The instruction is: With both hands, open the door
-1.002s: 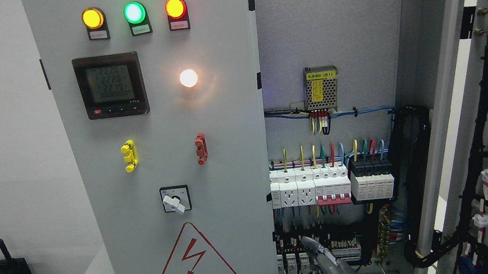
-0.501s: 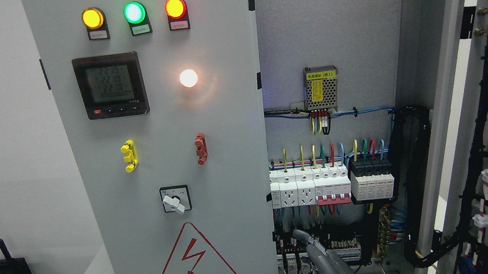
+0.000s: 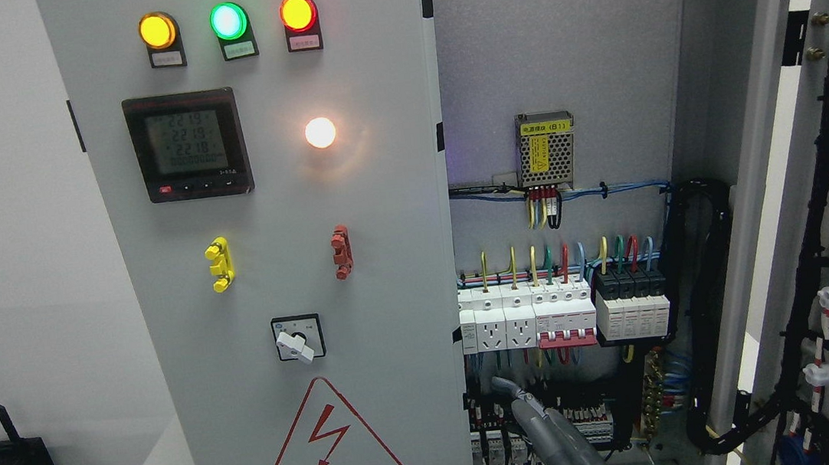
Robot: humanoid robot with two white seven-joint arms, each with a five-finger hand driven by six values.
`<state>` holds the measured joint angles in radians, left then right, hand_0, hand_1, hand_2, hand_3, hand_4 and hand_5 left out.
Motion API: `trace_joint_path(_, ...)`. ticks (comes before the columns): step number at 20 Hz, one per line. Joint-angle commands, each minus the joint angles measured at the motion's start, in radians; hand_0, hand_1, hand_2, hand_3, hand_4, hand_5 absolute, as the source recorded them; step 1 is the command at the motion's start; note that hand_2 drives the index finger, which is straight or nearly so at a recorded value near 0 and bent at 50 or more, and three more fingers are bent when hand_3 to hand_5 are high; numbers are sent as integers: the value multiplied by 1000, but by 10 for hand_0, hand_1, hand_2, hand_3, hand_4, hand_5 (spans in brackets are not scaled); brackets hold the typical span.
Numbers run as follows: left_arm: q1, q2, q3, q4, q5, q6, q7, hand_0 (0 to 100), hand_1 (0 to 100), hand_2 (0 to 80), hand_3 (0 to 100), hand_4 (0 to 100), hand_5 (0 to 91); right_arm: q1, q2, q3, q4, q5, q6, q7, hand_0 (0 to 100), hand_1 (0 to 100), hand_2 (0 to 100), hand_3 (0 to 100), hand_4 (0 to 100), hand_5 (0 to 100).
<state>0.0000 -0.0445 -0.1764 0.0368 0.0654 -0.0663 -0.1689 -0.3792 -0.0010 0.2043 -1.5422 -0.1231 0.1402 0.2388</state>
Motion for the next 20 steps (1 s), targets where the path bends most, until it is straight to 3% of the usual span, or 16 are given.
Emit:
trace_joint_path(1, -32, 0, 0, 0, -1, 3, -1, 0, 0, 0, 0, 0, 0, -27, 26, 6, 62, -65, 4, 0, 383, 0, 0, 0, 0, 0)
trace_joint_path(12, -32, 0, 0, 0, -1, 2, -1, 0, 0, 0, 0, 0, 0, -44, 24, 6, 71, -130, -5, 4, 383, 0, 0, 0, 0, 0)
trace_joint_path(16, -32, 0, 0, 0, -1, 3, -1, 0, 0, 0, 0, 0, 0, -46, 21, 6, 73, -133, -8, 45, 383, 0, 0, 0, 0, 0)
trace_joint_path(20, -32, 0, 0, 0, 1, 3, 0, 0, 0, 0, 0, 0, 0, -46, 16, 6, 86, -133, -10, 48, 383, 0, 0, 0, 0, 0)
